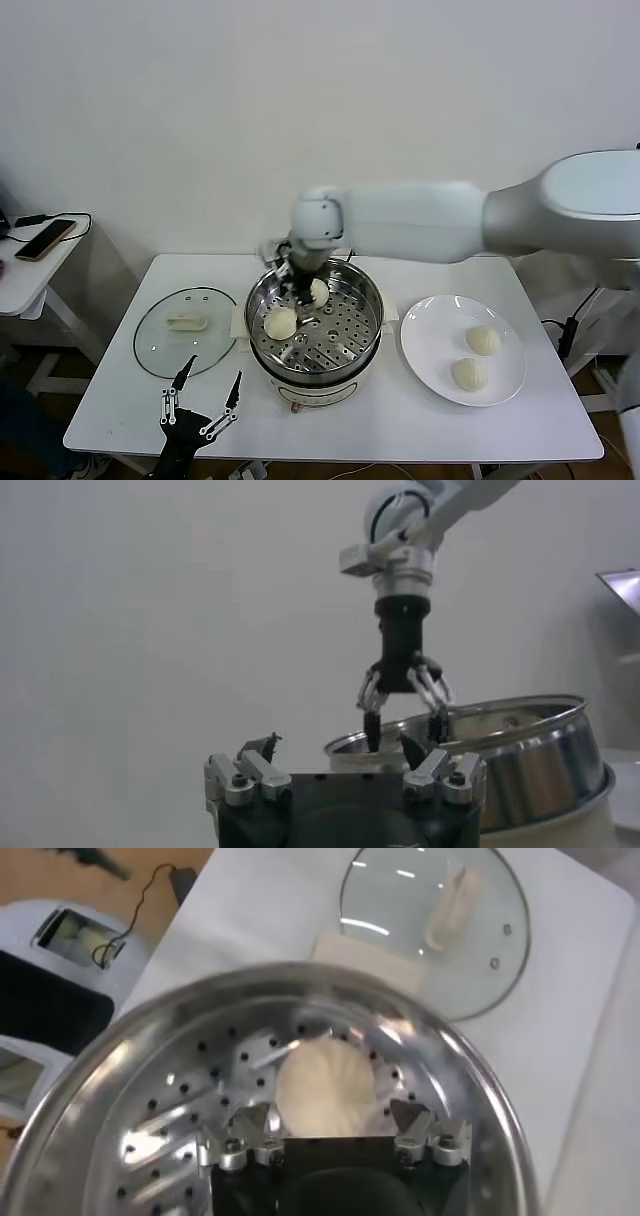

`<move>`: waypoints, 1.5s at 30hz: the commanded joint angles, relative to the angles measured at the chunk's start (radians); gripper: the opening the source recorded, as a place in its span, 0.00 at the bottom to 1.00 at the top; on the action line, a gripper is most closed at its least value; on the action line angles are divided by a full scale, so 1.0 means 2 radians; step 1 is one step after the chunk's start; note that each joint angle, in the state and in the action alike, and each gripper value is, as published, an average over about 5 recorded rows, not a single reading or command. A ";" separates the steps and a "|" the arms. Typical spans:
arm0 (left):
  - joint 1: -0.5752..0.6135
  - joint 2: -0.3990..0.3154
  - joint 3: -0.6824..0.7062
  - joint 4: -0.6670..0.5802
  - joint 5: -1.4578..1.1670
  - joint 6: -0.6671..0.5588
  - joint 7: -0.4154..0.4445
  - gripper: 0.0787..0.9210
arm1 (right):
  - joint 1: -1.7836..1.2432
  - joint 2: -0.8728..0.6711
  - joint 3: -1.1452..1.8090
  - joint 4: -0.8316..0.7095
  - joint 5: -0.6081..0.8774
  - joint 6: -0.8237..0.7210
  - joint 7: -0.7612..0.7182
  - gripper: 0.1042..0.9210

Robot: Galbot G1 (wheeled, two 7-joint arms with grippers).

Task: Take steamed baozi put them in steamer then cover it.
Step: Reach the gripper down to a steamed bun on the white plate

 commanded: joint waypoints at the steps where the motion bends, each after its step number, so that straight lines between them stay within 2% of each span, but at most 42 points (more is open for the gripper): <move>1: 0.001 0.000 0.000 -0.002 0.001 0.001 0.001 0.88 | 0.042 -0.173 0.036 0.045 -0.084 0.046 -0.110 0.88; 7: -0.001 -0.001 0.001 -0.005 0.002 0.004 0.000 0.88 | 0.015 -0.302 0.045 0.049 -0.148 0.094 -0.171 0.88; 15: -0.003 -0.002 0.004 -0.003 0.002 0.005 -0.001 0.88 | -0.091 -0.361 0.061 0.027 -0.221 0.125 -0.172 0.88; 30: 0.000 -0.006 0.001 -0.001 0.003 0.002 -0.001 0.88 | -0.272 -0.333 0.142 -0.027 -0.268 0.120 -0.091 0.88; 45: -0.004 -0.006 -0.009 0.002 0.000 0.003 -0.003 0.88 | -0.319 -0.302 0.176 -0.052 -0.272 0.105 -0.067 0.88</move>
